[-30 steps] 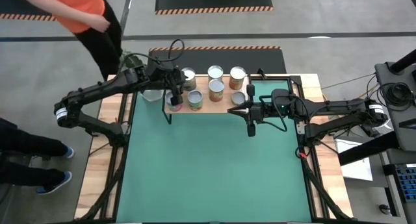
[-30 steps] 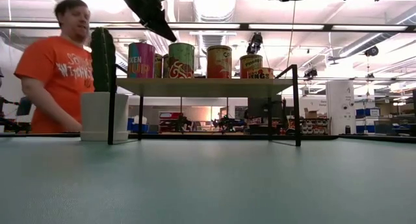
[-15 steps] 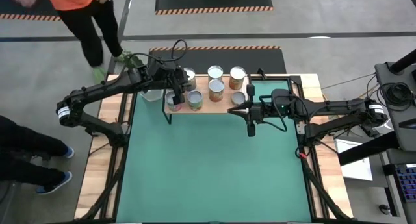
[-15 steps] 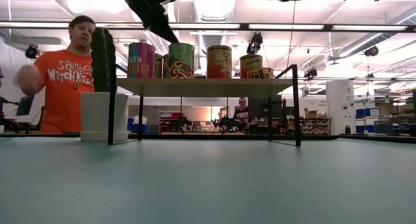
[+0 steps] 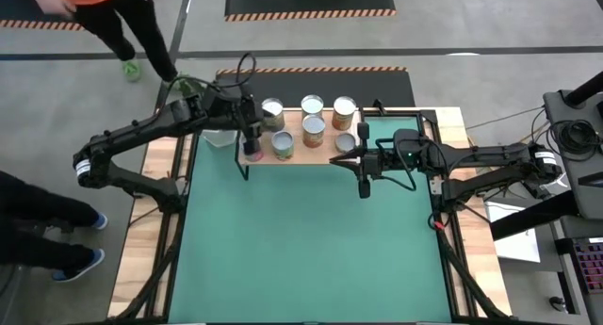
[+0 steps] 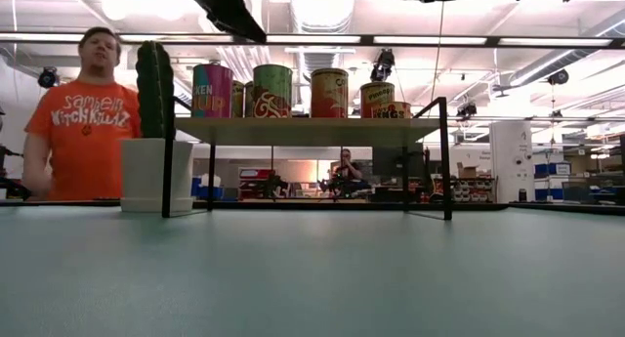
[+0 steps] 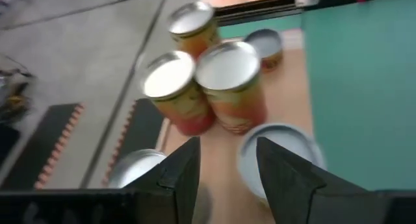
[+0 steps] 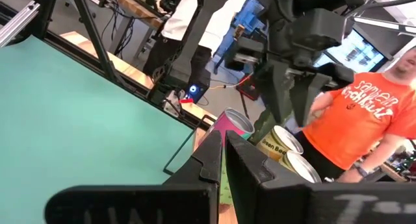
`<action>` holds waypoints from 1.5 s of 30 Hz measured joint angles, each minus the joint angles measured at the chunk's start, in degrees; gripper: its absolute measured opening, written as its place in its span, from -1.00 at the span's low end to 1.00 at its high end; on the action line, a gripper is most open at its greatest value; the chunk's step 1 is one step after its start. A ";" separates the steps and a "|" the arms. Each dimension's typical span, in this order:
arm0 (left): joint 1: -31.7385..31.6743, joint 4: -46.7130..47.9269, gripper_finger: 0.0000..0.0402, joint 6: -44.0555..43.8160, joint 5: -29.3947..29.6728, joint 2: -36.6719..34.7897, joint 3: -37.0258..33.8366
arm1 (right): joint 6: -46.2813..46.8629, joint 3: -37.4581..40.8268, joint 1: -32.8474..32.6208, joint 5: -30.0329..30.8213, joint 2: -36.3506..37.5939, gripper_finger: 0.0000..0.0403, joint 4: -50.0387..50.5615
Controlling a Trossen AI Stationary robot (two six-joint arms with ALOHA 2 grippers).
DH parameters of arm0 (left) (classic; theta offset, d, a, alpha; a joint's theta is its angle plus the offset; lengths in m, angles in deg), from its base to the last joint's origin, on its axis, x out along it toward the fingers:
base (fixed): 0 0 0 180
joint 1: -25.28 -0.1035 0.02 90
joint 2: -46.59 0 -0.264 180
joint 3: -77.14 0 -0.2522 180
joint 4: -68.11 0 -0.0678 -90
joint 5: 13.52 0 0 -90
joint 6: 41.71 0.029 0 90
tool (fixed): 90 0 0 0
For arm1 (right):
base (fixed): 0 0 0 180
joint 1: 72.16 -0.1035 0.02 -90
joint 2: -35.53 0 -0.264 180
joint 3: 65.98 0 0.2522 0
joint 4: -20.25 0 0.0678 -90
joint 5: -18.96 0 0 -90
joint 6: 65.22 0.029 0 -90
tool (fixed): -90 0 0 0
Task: Pick and place cans onto a shelf
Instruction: Adjust the canned goods on the shelf
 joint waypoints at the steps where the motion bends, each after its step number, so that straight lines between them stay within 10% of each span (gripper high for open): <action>1: 0.18 0.56 -0.34 -0.38 -0.64 -0.02 0.00 | 0.00 0.00 0.00 0.00 0.00 -0.96 -0.02; 28: 5.02 -13.47 -0.33 -6.68 -5.20 5.38 -0.16 | 5.16 0.00 0.00 13.64 0.02 -0.96 0.24; 45: 5.35 -23.82 0.04 -2.26 -5.22 15.36 0.28 | 7.17 0.00 0.02 15.08 4.50 -0.96 7.63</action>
